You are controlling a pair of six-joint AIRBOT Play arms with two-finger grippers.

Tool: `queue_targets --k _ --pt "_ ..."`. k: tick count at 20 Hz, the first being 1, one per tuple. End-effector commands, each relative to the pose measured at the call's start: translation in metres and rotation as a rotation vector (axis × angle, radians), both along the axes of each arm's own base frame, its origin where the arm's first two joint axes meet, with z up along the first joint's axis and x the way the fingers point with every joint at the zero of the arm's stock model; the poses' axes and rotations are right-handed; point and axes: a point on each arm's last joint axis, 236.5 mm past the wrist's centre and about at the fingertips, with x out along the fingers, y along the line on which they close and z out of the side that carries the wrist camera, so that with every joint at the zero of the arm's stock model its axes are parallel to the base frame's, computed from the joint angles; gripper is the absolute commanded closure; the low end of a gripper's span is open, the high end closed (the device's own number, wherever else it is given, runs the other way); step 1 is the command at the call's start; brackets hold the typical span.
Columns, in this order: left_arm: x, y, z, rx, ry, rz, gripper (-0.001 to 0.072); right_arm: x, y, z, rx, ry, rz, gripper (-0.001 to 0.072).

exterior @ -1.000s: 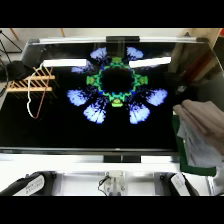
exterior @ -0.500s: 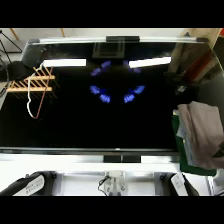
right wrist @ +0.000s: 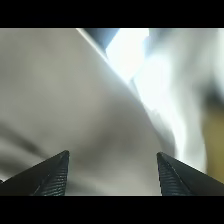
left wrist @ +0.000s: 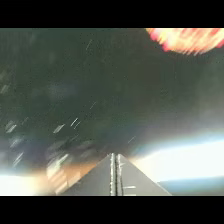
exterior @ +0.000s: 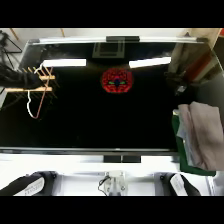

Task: Fold the shirts.

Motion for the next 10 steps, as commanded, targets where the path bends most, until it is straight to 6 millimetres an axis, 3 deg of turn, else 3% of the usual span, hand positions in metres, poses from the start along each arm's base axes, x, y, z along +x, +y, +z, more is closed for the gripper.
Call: queue_targets --k 1,2,3,4,6,7,9,10 --pt "-0.020 0.010 -0.046 0.300 0.182 0.019 0.0675 0.103 0.069 0.069 -0.136 -0.264 0.326 0.0066" --pt "-0.024 -0.002 -0.062 0.313 0.238 -0.017 0.0595 0.120 0.106 0.061 -0.101 -0.253 0.418 0.0066" --pt "-0.026 -0.015 -0.079 0.321 0.291 -0.048 0.0252 0.129 0.139 0.044 -0.043 -0.211 0.479 0.0066" --pt "-0.029 -0.024 -0.092 0.315 0.337 -0.036 -0.0013 0.132 0.172 0.021 0.033 -0.137 0.542 0.0066" --pt "-0.036 -0.046 -0.111 0.280 0.387 -0.075 -0.0013 0.123 0.223 -0.024 0.201 0.036 0.630 0.0066" --pt "-0.037 -0.058 -0.113 0.239 0.372 -0.090 -0.0013 0.116 0.238 -0.039 0.262 0.108 0.650 0.0066" --pt "-0.033 -0.076 -0.107 0.153 0.287 -0.096 -0.0013 0.105 0.250 -0.056 0.308 0.207 0.669 0.0066" --pt "-0.035 -0.075 -0.103 0.141 0.264 -0.081 -0.0013 0.104 0.251 -0.058 0.310 0.220 0.672 0.0066"
